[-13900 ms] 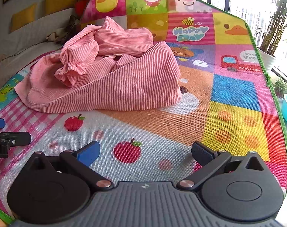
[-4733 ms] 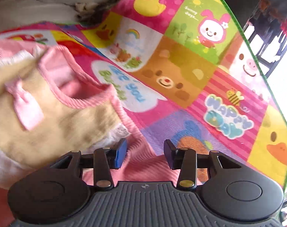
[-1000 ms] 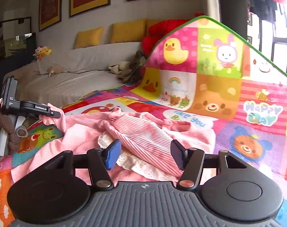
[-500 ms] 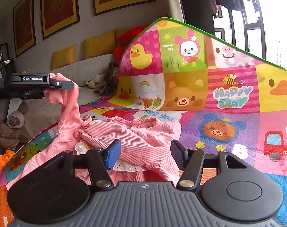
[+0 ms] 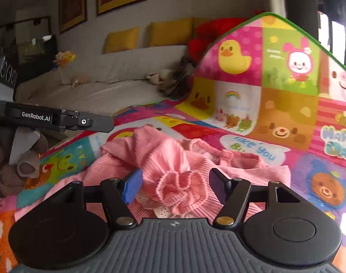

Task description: Fold clothes

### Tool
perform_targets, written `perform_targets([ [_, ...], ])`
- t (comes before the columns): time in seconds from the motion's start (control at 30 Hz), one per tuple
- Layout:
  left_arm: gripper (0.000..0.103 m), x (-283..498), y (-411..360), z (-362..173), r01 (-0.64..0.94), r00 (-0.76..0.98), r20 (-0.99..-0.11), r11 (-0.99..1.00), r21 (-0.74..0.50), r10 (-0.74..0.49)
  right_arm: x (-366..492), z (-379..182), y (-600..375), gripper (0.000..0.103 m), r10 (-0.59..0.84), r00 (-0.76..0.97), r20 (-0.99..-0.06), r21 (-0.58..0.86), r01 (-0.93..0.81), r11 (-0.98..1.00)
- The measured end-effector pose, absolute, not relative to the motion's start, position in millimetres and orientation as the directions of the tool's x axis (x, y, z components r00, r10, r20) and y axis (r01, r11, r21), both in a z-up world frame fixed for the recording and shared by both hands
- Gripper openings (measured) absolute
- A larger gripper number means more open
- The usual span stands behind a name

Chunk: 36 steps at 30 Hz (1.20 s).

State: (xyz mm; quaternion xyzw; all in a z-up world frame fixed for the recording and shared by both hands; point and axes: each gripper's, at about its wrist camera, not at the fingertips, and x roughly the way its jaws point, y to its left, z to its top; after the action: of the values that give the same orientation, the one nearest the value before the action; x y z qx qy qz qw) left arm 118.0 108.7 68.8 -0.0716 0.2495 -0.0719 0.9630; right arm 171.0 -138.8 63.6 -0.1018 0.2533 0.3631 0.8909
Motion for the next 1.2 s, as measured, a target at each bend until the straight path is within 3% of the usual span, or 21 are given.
perform_targets([
  [0.07, 0.099, 112.3, 108.6, 62.3, 0.129, 0.859, -0.482, 0.984, -0.124, -0.174, 170.1, 50.0, -120.9, 0.062, 0.565, 0.602, -0.564, -0.085, -0.723, 0.686],
  [0.1, 0.099, 111.5, 107.2, 58.7, 0.144, 0.854, -0.49, 0.985, -0.096, -0.173, 171.2, 47.6, -116.8, 0.033, 0.553, 0.6, -0.577, -0.103, -0.726, 0.68],
  [0.13, 0.099, 112.1, 105.3, 55.1, 0.155, 0.849, -0.499, 0.985, -0.074, -0.172, 175.9, 49.9, -116.1, 0.019, 0.56, 0.584, -0.588, -0.072, -0.727, 0.682],
  [0.17, 0.099, 112.8, 103.2, 51.2, 0.166, 0.844, -0.509, 0.985, -0.053, -0.169, 181.6, 55.6, -118.3, 0.014, 0.578, 0.567, -0.587, -0.021, -0.725, 0.688],
  [0.3, 0.099, 122.1, 97.4, 37.8, 0.168, 0.828, -0.54, 0.986, -0.015, -0.149, 216.0, 107.1, -155.1, 0.013, 0.694, 0.564, -0.447, 0.292, -0.641, 0.71],
  [0.43, 0.099, 129.3, 101.9, 30.2, 0.122, 0.823, -0.561, 0.992, 0.016, -0.092, 256.6, 125.6, -194.1, 0.014, 0.646, 0.633, -0.426, 0.434, -0.484, 0.76],
  [0.63, 0.099, 126.7, 115.9, 19.1, 0.086, 0.802, -0.596, 0.994, 0.066, -0.03, 259.8, 83.8, -225.3, 0.022, 0.463, 0.672, -0.578, 0.324, -0.332, 0.886],
  [0.8, 0.099, 123.2, 115.3, 21.8, 0.115, 0.789, -0.611, 0.992, 0.06, -0.055, 250.4, 69.8, -233.2, 0.043, 0.476, 0.69, -0.545, 0.288, -0.379, 0.879],
  [0.9, 0.099, 122.9, 109.1, 30.0, 0.162, 0.781, -0.61, 0.987, -0.005, -0.132, 258.5, 63.8, -221.0, 0.056, 0.52, 0.681, -0.516, 0.306, -0.421, 0.854],
  [0.97, 0.099, 122.8, 104.3, 36.7, 0.203, 0.771, -0.603, 0.976, -0.072, -0.205, 269.5, 55.1, -209.1, 0.056, 0.537, 0.663, -0.522, 0.331, -0.423, 0.844],
  [1.03, 0.1, 123.7, 98.1, 44.9, 0.241, 0.768, -0.581, 0.962, -0.131, -0.271, 280.2, 44.9, -193.9, 0.052, 0.553, 0.629, -0.547, 0.353, -0.426, 0.833],
  [1.1, 0.1, 124.8, 92.1, 54.4, 0.265, 0.774, -0.553, 0.951, -0.159, -0.308, 281.1, 45.9, -182.8, 0.009, 0.568, 0.608, -0.555, 0.342, -0.456, 0.822],
  [1.2, 0.101, 128.4, 89.6, 66.6, 0.29, 0.788, -0.511, 0.939, -0.184, -0.344, 271.1, 69.1, -188.9, 0.008, 0.582, 0.654, -0.484, 0.323, -0.485, 0.813],
])
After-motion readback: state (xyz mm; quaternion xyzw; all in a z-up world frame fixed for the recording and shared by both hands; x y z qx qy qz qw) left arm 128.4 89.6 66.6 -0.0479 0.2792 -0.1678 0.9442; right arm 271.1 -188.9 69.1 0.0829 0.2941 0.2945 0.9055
